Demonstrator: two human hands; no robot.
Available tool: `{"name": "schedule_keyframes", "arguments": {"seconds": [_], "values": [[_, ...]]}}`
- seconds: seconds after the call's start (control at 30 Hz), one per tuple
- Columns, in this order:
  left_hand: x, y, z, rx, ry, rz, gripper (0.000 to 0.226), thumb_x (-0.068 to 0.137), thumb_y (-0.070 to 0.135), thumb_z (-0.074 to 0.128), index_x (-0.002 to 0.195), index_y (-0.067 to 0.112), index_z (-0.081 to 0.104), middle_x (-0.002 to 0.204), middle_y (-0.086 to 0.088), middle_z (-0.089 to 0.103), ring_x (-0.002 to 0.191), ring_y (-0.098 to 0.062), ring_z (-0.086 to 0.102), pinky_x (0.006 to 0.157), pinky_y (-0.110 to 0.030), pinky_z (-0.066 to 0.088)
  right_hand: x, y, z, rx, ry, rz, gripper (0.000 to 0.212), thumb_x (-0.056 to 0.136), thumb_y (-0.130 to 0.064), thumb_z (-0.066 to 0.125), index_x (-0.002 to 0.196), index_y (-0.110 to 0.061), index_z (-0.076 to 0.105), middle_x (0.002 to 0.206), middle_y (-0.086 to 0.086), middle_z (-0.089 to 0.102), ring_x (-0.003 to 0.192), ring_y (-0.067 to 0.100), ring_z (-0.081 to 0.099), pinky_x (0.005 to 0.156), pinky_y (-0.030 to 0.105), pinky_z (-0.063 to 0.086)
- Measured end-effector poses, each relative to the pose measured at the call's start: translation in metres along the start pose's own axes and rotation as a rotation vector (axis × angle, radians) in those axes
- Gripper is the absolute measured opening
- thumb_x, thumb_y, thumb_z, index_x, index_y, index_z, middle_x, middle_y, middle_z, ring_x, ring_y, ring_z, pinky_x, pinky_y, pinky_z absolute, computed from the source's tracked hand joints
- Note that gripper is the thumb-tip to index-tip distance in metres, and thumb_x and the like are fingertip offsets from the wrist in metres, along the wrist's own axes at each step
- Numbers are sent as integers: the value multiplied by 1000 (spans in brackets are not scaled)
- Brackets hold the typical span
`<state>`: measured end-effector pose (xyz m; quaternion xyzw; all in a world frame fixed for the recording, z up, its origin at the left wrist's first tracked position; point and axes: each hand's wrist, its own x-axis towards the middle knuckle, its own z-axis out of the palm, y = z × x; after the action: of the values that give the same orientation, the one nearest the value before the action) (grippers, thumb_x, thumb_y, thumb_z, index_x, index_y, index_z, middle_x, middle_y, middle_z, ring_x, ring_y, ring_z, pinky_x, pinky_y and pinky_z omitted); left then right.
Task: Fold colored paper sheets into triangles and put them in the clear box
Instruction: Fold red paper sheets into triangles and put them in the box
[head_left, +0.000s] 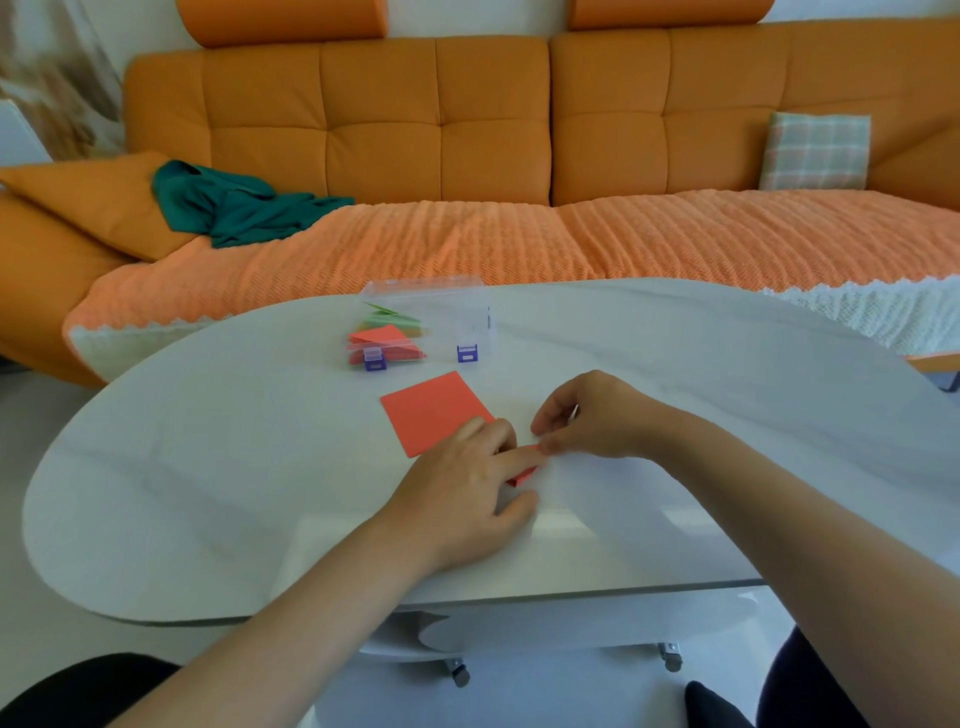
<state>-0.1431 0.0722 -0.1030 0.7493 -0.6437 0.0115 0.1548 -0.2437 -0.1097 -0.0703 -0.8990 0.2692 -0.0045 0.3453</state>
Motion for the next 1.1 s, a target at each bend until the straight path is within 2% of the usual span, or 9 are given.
{"name": "schedule_keyframes", "arguments": {"seconds": [0.07,0.17,0.33,0.4,0.47,0.6,0.77,0.97,1.1], "values": [[1,1,1,16,8,-5,44,95,46,43,136,36,55,105,11,48,99,-10,37,84,-33,46,-1,0,1,-5,-5,-1,9,79,-26,82,84,-31,76,75,-15,64,67,2,57,63,13,43],[1,2,4,28,11,-2,45,96,45,44,140,36,52,108,11,48,96,-7,30,81,-26,39,1,0,-1,-8,19,6,13,83,-17,76,85,-29,77,74,-16,65,68,0,59,59,10,42],[0,3,5,20,26,-6,44,96,45,45,137,35,54,108,12,47,99,-7,33,79,-23,34,0,3,0,-1,77,12,20,87,-10,68,86,-27,78,75,-17,65,70,2,60,64,12,46],[-1,3,6,15,31,-7,45,95,45,45,138,35,54,107,11,47,99,-7,32,79,-23,34,-5,4,6,-76,144,-78,27,89,-9,60,87,-30,76,83,-18,62,73,-1,57,66,11,42],[-1,3,6,3,31,-11,46,95,46,45,139,36,53,107,11,47,99,-6,32,80,-23,36,-14,7,11,-178,135,-216,33,89,-7,55,90,-32,77,92,-18,61,75,-2,54,69,10,40],[-2,3,4,-36,42,-11,45,95,44,48,140,39,52,105,10,48,100,-8,35,80,-23,35,-21,14,15,-335,137,-357,37,85,-3,51,91,-25,80,97,-21,56,88,7,54,74,24,42],[-10,-2,1,-111,26,-4,36,93,40,52,128,36,61,107,14,48,100,-6,38,87,-23,39,-24,23,22,-437,229,-414,37,88,-5,51,97,-27,80,110,-11,63,90,16,52,66,26,34],[-20,-6,-3,-185,0,-3,26,94,36,54,118,34,64,114,19,49,109,-1,41,96,-19,36,-31,23,27,-450,239,-409,39,92,-18,44,104,-29,79,116,-10,61,94,18,51,67,27,34],[-23,-12,-5,-341,22,-54,31,95,24,58,124,32,62,119,21,57,115,3,49,100,-13,36,-33,20,27,-442,253,-432,32,93,-19,49,98,-22,80,112,-7,64,94,20,54,67,26,35]]}}
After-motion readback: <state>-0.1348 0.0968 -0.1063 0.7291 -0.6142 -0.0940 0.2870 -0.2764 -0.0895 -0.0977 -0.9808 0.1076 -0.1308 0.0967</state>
